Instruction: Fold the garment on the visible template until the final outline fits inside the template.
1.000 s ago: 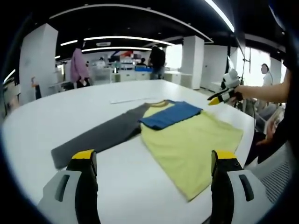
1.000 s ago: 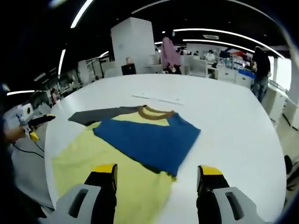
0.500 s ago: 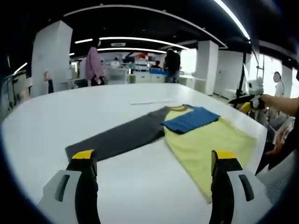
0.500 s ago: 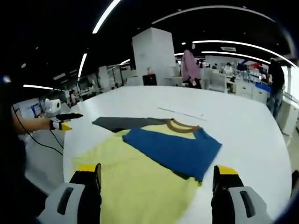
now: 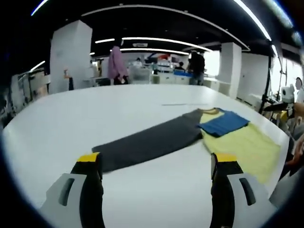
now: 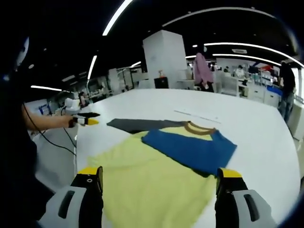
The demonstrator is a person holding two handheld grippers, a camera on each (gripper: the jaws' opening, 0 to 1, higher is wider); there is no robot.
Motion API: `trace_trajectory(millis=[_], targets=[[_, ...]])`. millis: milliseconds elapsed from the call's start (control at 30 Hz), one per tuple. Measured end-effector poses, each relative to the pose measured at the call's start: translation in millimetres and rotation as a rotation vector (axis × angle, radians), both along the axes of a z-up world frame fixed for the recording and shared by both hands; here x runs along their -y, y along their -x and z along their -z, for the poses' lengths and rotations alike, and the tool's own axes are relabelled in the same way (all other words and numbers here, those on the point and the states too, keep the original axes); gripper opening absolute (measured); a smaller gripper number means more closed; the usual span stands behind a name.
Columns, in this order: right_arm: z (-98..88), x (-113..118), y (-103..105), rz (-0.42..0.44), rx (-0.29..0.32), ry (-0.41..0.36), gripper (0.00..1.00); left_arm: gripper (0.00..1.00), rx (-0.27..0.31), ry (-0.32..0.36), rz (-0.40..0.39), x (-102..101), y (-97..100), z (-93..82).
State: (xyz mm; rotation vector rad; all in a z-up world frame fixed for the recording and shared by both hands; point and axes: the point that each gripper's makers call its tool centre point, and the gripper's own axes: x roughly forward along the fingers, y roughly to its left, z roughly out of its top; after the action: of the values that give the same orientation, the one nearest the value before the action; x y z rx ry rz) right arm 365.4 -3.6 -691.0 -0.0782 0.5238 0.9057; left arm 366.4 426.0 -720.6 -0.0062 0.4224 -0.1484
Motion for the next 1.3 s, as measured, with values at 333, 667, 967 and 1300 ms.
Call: trace_trajectory(millis=[333, 667, 967, 1300], targets=[[-1.8, 3.5, 5.4, 0.013, 0.000, 0.007, 0.98, 0.86, 0.008, 0.026, -0.124, -26.0, -12.3, 8.5], [-5.3, 13.0, 7.2, 0.043, 0.012, -0.003, 0.95, 0.60, -0.017, 0.014, -0.270, -58.6, -23.1, 24.5], [-5.3, 20.1, 7.2, 0.076, 0.013, -0.018, 0.93, 0.40, -0.065, 0.021, -0.400, -81.8, -20.4, 46.2], [-7.5, 20.6, 8.6, 0.079, 0.025, -0.030, 0.93, 0.24, -0.106, 0.010, -0.421, -87.0, -19.5, 60.5]])
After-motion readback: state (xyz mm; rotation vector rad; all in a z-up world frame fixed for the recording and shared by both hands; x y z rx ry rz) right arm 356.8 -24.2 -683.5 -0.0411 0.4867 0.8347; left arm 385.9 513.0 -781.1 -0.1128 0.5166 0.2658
